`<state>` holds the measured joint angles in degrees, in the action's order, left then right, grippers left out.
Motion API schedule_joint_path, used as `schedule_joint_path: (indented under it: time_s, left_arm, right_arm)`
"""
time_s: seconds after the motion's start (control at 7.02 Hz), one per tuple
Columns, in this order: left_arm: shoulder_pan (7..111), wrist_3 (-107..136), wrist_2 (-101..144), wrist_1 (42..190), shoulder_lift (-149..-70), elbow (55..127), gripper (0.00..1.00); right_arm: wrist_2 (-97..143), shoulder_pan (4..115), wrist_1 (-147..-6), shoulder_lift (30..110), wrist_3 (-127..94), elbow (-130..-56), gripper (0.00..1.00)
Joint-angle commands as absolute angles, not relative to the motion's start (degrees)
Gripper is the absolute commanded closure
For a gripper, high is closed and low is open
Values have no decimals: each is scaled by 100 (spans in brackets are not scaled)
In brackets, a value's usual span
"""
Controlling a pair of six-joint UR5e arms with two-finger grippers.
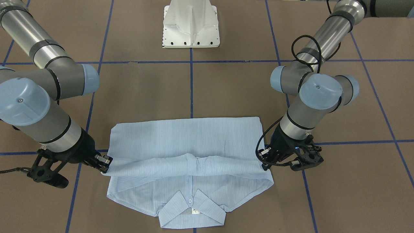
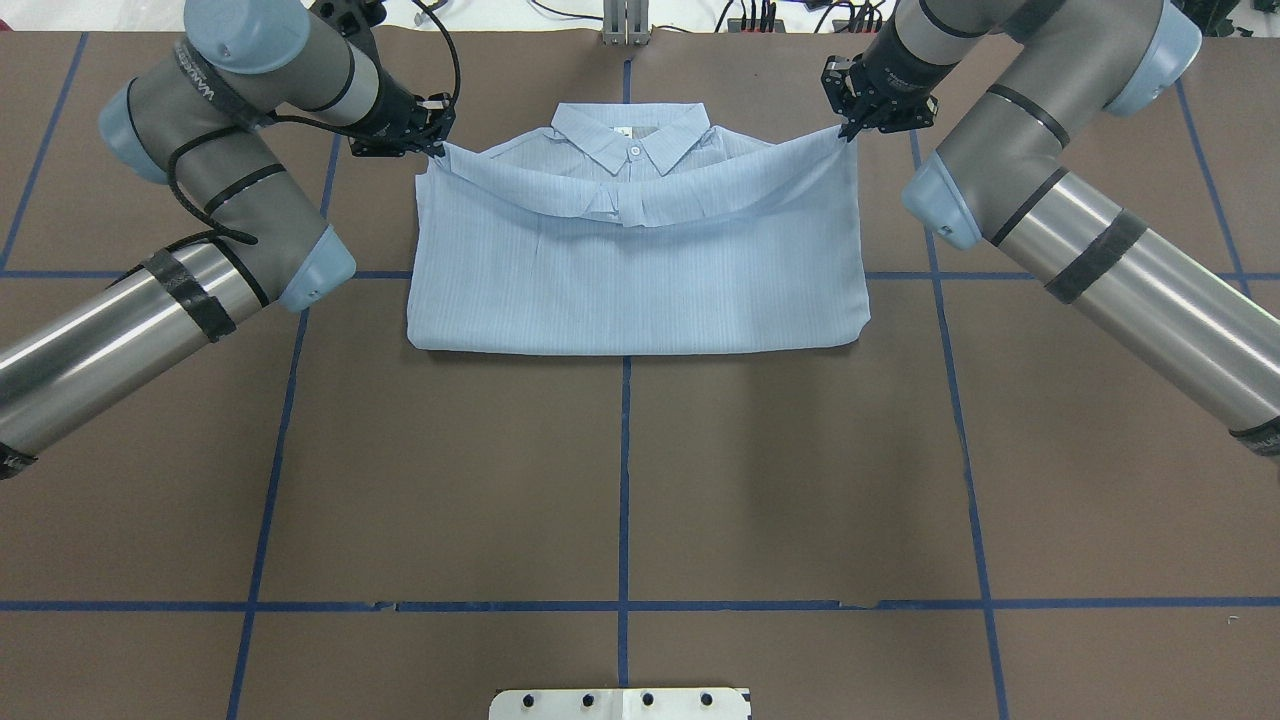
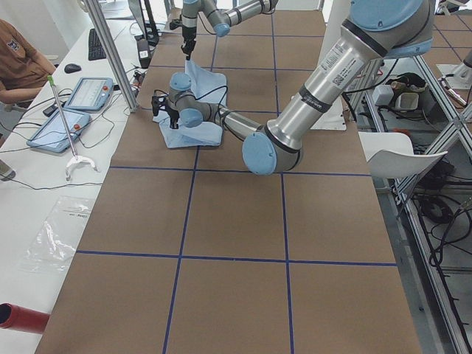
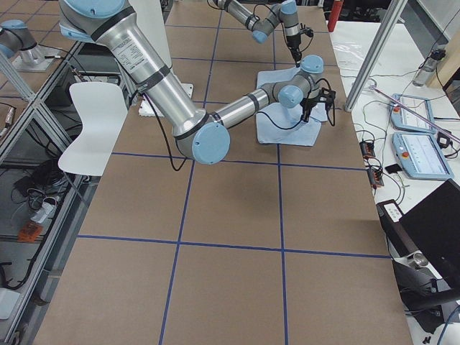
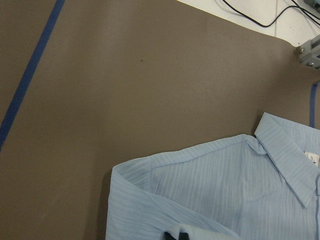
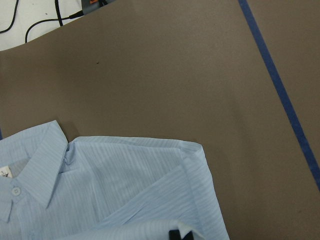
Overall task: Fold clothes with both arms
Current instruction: 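Lay the hem over the collar and open both grippers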
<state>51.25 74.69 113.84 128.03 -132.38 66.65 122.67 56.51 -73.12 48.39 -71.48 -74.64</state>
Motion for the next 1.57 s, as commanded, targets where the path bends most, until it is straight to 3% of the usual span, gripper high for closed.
schedule_joint_path:
  time_s: [0.0, 0.86, 1.0, 1.14, 1.28, 1.43]
  left_arm:
    - [5133, 7445, 11364, 12885, -13210, 6487, 100]
    - [5133, 7444, 11364, 12885, -13122, 6495, 100]
    - [5133, 7453, 11364, 12885, -13122, 6504, 97]
    - [5124, 7444, 11347, 12885, -13113, 6513, 20]
    - [5141, 7444, 11338, 12850, -13087, 6565, 2]
    - [5142, 7436, 11390, 12841, -12843, 6844, 1]
  right_arm:
    - [12261, 5643, -7304, 4607, -7137, -7130, 100]
    - [12173, 5599, -7304, 4614, -7128, -7040, 100]
    - [12173, 5590, -7304, 4606, -7128, -7040, 48]
    - [11929, 5503, -7304, 4588, -7128, -7049, 0]
    - [11918, 5519, -7304, 4579, -7084, -7040, 0]
    - [11918, 5537, -7312, 4562, -6919, -7040, 0]
